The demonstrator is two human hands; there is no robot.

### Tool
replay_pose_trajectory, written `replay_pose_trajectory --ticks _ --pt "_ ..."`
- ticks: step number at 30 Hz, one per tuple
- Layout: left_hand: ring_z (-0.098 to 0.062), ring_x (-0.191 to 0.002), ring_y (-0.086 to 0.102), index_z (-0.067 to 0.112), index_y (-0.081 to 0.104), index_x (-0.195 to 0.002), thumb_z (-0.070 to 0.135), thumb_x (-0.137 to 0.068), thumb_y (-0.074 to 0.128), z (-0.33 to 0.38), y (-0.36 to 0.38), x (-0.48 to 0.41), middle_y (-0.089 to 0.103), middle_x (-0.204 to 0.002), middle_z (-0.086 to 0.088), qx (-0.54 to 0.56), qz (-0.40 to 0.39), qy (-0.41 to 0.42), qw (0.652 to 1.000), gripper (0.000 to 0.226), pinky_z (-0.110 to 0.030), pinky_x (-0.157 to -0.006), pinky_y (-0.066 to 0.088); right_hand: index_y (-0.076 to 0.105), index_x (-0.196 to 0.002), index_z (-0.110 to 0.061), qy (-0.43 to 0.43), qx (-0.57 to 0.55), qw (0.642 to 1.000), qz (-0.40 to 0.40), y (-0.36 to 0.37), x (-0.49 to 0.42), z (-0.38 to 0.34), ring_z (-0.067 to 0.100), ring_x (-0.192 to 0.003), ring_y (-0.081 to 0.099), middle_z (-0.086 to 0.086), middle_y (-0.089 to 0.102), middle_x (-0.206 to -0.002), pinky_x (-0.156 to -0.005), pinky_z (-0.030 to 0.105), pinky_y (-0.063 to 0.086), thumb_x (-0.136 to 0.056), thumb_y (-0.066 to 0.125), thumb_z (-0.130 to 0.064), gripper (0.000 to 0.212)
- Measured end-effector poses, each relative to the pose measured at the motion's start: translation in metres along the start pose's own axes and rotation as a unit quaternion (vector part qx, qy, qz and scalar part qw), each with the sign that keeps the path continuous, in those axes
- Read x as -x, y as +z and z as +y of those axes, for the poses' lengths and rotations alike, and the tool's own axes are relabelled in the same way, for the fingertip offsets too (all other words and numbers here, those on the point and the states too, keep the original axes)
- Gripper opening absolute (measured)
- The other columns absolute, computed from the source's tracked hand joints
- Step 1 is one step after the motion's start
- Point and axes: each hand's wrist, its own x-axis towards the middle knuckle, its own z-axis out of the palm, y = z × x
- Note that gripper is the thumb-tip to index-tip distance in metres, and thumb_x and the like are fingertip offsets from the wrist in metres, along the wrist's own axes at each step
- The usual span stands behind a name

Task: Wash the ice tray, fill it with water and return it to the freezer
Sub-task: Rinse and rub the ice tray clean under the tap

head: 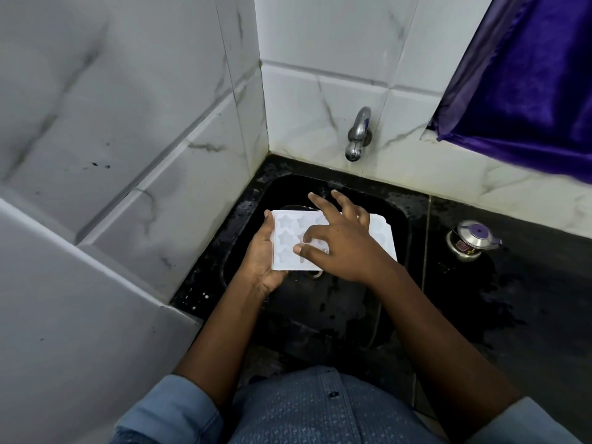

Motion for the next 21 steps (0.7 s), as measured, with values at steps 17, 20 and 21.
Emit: replay_pose_trajectory --ticks 17,20,21 --pt "-0.045 -0.129 0.062 0.006 0.056 -0.149 0.076 -0.102 0.033 0.0022 0.0027 0.0007 0.060 -0.146 -0.026 0.001 0.008 0.006 1.000 0.087 -0.059 -0.105 0.052 0.075 -0.109 -0.041 -0.009 -0.002 1.000 0.001 -0.0032 0.0002 0.0000 0.021 -0.159 -0.007 -0.011 0.004 -0.174 -0.120 0.051 0.001 -0.089 0.038 -0.078 0.055" --pt "-0.045 -0.132 0.060 0.006 0.054 -0.150 0.076 -0.102 0.034 0.0023 0.0028 -0.0009 0.059 -0.147 -0.026 0.001 0.000 0.004 1.000 0.087 -0.060 -0.108 0.049 0.072 -0.118 -0.042 -0.001 0.024 0.999 -0.023 -0.0026 -0.0018 -0.0017 0.024 -0.159 -0.008 -0.009 0.002 -0.175 -0.121 0.055 0.002 -0.091 0.041 -0.077 0.054" --pt "-0.045 -0.132 0.060 0.006 0.054 -0.151 0.076 -0.102 0.034 0.0026 0.0023 -0.0010 0.059 -0.147 -0.026 0.004 0.001 0.003 1.000 0.087 -0.060 -0.109 0.048 0.071 -0.121 -0.042 0.003 0.032 0.999 -0.036 -0.0011 -0.0021 -0.0013 0.025 -0.159 -0.009 -0.008 0.002 -0.175 -0.122 0.055 0.002 -0.093 0.045 -0.075 0.051"
